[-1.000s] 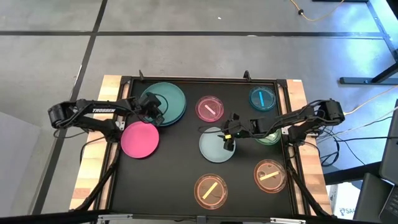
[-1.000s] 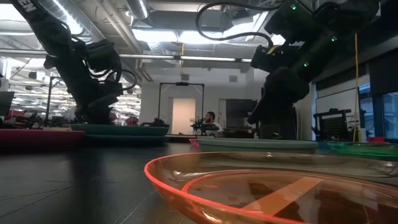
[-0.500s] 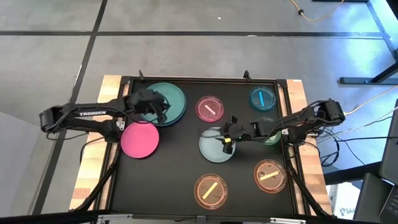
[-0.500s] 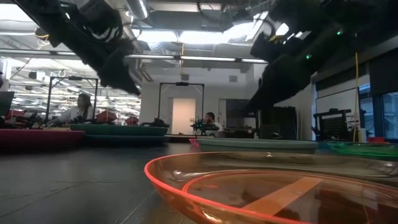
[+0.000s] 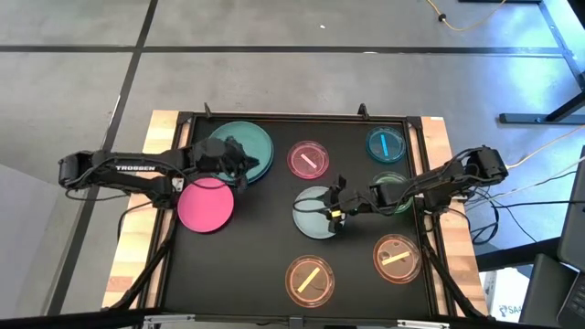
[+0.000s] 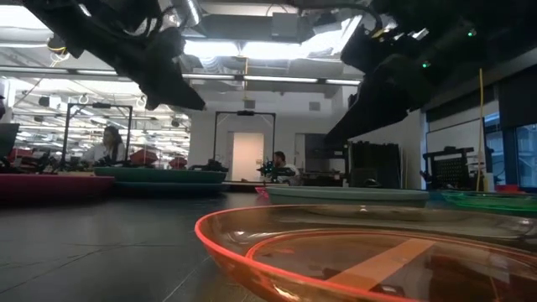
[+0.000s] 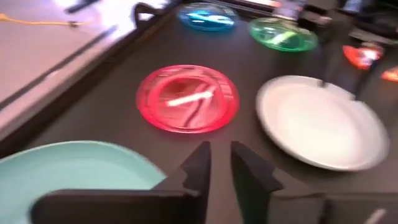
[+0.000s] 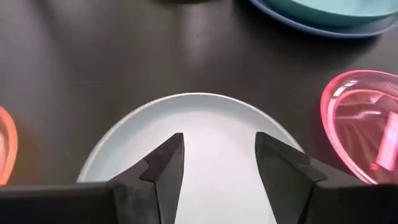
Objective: Stack plastic plates
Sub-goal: Stack the pink plate on top of the green plate
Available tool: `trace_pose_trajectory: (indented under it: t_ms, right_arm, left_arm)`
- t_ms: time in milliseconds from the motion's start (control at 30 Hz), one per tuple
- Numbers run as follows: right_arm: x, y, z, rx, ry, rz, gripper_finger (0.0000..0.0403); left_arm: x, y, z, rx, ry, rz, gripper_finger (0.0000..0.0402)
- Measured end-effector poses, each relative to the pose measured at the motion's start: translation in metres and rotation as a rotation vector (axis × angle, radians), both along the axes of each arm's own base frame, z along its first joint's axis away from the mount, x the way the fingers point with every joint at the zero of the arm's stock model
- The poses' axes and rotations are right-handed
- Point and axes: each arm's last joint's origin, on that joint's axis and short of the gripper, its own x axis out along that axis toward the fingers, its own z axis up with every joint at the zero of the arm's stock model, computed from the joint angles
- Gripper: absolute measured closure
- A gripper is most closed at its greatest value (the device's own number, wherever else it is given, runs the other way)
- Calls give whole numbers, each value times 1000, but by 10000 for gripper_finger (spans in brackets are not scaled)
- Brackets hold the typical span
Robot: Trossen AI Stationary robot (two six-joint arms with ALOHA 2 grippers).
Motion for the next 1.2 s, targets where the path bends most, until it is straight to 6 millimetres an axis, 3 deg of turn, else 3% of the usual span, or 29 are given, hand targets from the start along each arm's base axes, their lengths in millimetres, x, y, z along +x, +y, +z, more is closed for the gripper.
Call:
trace_pose_trajectory:
  t_ms: [267, 500, 767, 1033, 1200]
  right_arm:
    - [-1, 15, 0, 0, -25, 48, 214]
    - [0, 35, -12, -7, -21, 105, 214]
    - [1, 51, -12, -28, -80, 112, 214]
    - [1, 51, -12, -46, -86, 120, 214]
    - [1, 50, -12, -47, -83, 119, 214]
  left_arm:
    - [7, -47, 0, -33, -10, -192, 257]
    - [3, -89, 4, -51, 24, -201, 252]
    - [-5, -135, 20, -173, 308, -155, 252]
    - [-25, -158, -8, -385, 670, 7, 252]
    - [-33, -163, -31, -403, 805, 60, 253]
